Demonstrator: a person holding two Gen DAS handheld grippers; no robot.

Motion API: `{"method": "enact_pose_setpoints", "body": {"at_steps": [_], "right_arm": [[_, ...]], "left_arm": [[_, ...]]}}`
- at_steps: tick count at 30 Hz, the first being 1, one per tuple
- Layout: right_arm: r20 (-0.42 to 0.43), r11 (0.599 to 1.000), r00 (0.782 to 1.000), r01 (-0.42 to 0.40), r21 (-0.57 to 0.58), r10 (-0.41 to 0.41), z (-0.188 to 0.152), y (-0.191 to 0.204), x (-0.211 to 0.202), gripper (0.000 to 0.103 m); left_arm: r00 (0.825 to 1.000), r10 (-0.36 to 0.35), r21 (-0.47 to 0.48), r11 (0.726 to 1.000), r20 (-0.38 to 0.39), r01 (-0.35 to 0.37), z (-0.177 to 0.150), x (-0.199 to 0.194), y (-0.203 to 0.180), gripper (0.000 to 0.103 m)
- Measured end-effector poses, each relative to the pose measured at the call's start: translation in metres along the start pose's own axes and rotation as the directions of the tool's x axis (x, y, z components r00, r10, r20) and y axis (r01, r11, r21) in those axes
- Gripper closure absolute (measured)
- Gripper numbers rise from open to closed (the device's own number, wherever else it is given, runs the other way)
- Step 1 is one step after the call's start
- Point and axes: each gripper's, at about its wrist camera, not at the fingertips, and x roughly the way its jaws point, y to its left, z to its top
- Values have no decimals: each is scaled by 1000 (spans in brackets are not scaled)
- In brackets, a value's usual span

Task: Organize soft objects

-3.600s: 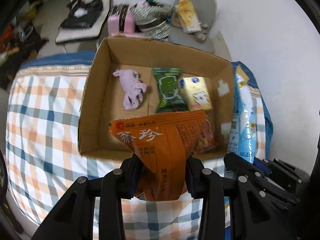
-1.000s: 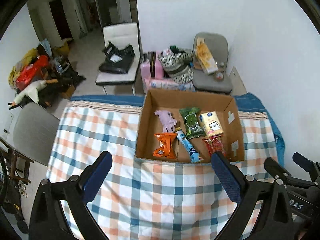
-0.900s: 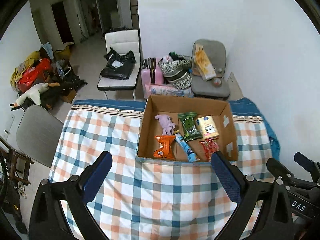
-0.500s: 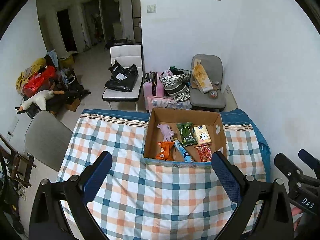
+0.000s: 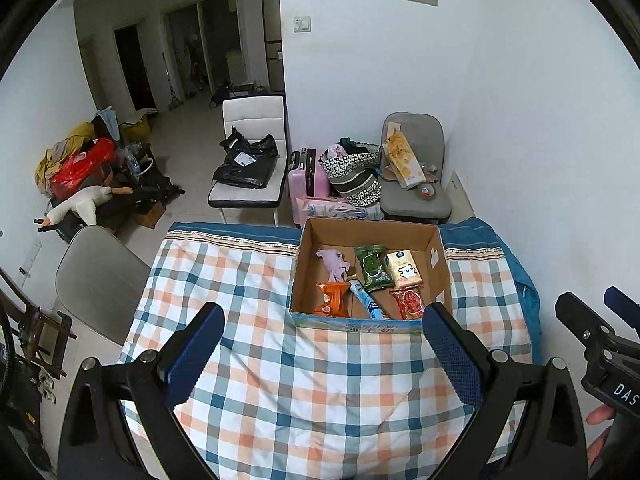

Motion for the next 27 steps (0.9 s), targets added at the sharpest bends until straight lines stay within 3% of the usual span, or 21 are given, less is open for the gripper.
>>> {"method": "enact_pose_setpoints", "body": {"at_steps": [27], "right_arm": [[-14,1000,1000,8,3,-8,-7,4,4,0]], "left_arm": [[1000,1,9,1000,-14,-1,-6,0,0,2]]}}
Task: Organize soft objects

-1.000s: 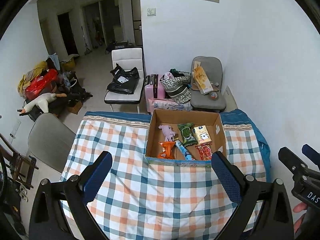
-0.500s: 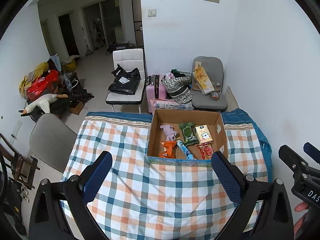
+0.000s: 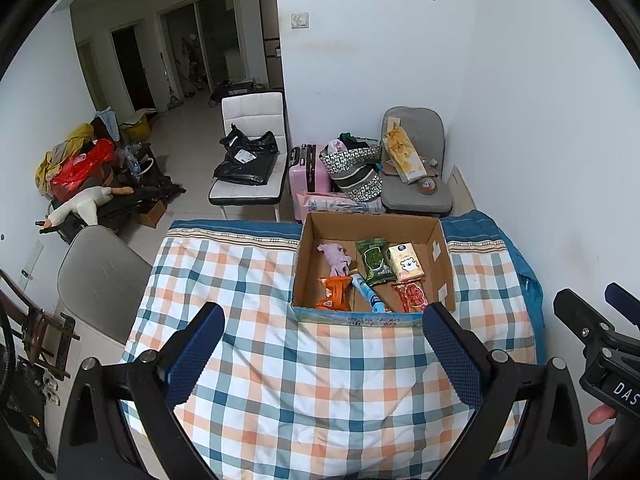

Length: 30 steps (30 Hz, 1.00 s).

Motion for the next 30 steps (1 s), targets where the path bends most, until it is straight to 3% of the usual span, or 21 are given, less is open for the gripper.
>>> {"method": "enact_pose_setpoints", "body": {"at_steps": [30], "right_arm": [[7,1000,1000,26,5,-26,-4,-4,1,0]], "left_arm": [[1000,-17,5,1000,15,16,1,-3,11,0]]}}
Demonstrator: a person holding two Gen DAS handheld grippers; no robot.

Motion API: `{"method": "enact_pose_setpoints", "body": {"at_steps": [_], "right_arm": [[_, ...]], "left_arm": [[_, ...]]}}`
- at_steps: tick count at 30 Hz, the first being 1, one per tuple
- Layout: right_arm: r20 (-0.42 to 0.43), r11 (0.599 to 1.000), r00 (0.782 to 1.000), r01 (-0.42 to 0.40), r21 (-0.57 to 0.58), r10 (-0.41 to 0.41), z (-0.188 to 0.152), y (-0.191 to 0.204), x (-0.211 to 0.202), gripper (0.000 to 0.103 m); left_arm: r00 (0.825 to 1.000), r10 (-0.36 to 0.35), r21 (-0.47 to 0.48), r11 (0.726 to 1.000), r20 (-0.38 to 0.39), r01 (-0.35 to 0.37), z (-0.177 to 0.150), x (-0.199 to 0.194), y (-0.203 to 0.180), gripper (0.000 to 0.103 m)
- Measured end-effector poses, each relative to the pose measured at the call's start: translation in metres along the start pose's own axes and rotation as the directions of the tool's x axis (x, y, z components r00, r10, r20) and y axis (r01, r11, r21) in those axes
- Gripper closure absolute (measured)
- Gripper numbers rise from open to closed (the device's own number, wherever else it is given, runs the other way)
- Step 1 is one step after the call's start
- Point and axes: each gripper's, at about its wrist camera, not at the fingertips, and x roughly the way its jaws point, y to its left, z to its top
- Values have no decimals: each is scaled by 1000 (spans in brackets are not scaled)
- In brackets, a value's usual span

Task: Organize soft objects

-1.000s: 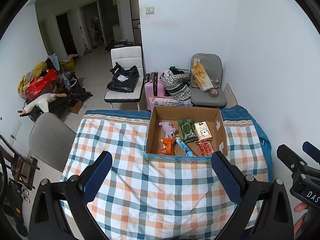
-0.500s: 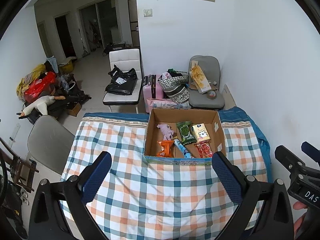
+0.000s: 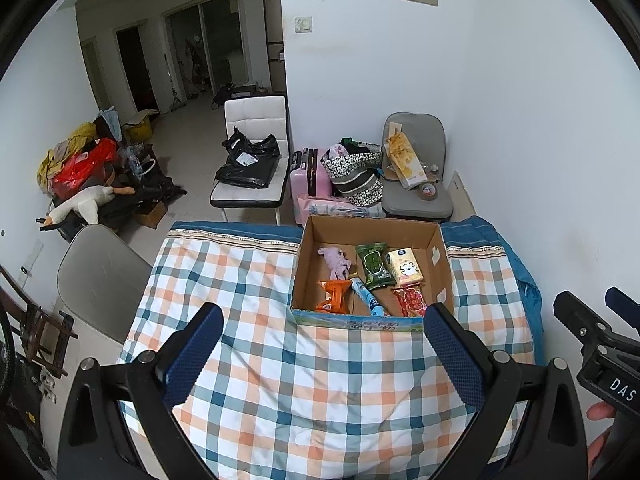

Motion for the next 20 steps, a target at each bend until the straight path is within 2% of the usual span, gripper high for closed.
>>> {"method": "enact_pose_setpoints", "body": {"at_steps": [20], "right_arm": [[2,1000,1000,-3,-1,3,0,0,0,0]], "left_arm": [[1000,-1,16,1000,8,1,-1,4,-5,0]]}}
